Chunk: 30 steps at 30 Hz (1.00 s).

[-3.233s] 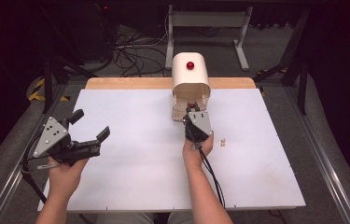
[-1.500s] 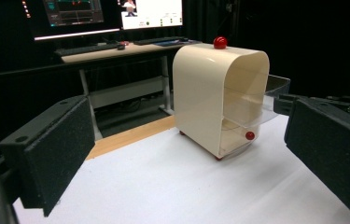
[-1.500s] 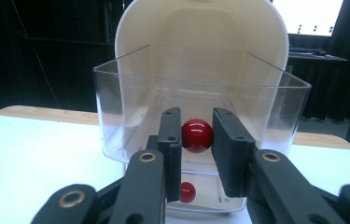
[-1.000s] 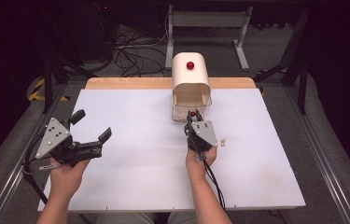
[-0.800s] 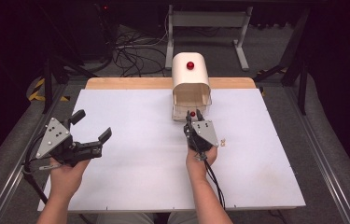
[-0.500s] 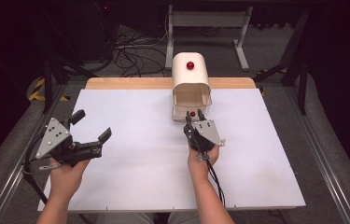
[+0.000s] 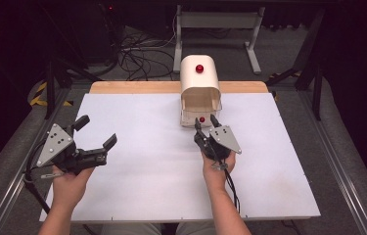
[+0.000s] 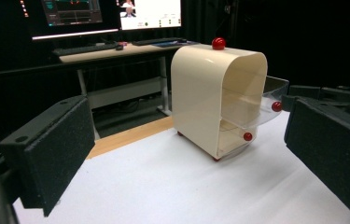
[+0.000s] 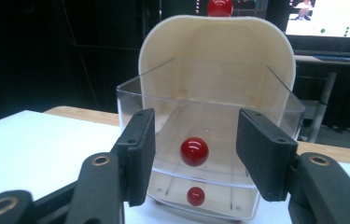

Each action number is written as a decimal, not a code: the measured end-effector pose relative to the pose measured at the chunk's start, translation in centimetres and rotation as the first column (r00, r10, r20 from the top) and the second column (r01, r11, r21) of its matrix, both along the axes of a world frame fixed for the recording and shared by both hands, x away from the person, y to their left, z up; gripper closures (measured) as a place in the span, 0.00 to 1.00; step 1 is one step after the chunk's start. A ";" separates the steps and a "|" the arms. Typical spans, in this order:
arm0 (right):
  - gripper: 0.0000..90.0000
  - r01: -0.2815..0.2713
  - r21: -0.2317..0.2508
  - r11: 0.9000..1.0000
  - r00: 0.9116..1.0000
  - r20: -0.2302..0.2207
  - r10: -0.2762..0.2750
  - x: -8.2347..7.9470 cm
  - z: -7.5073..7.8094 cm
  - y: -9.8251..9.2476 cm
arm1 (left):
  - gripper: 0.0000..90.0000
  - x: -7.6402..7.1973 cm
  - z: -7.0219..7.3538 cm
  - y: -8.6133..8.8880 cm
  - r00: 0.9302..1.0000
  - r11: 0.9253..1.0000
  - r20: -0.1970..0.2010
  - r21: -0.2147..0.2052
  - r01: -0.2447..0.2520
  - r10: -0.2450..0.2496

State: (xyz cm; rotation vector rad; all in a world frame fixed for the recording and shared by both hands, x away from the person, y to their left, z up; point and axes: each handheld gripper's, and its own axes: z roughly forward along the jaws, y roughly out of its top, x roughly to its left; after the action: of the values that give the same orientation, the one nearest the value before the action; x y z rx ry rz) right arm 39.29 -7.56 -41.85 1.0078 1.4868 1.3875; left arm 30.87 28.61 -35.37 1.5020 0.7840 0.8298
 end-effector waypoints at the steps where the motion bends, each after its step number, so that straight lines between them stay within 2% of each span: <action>1: 0.52 -0.003 -0.002 1.000 1.000 0.001 0.003 -0.1 0.1 -0.1 | 0.03 0.0 0.0 0.0 1.000 1.000 0.001 0.000 0.001 -0.001; 13: 0.42 -0.081 0.009 0.997 0.997 0.006 0.080 -0.8 0.9 -1.3 | 0.03 0.0 0.0 0.0 1.000 1.000 -0.003 0.006 -0.002 0.002; 20: 0.35 -0.130 0.020 0.991 0.991 -0.011 0.130 -1.0 1.3 -2.3 | 0.03 -0.1 0.0 0.1 1.000 1.000 0.000 0.003 -0.007 0.007; 30: 0.28 -0.161 0.021 0.987 0.987 -0.016 0.162 -1.6 1.7 -4.2 | 0.03 0.0 0.0 0.0 1.000 1.000 0.001 0.012 -0.011 0.011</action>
State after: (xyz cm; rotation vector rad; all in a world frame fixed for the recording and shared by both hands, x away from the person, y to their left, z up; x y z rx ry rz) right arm 37.73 -11.72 -40.10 0.9311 1.6001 1.5131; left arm 30.83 28.61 -35.42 1.5090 0.7883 0.8456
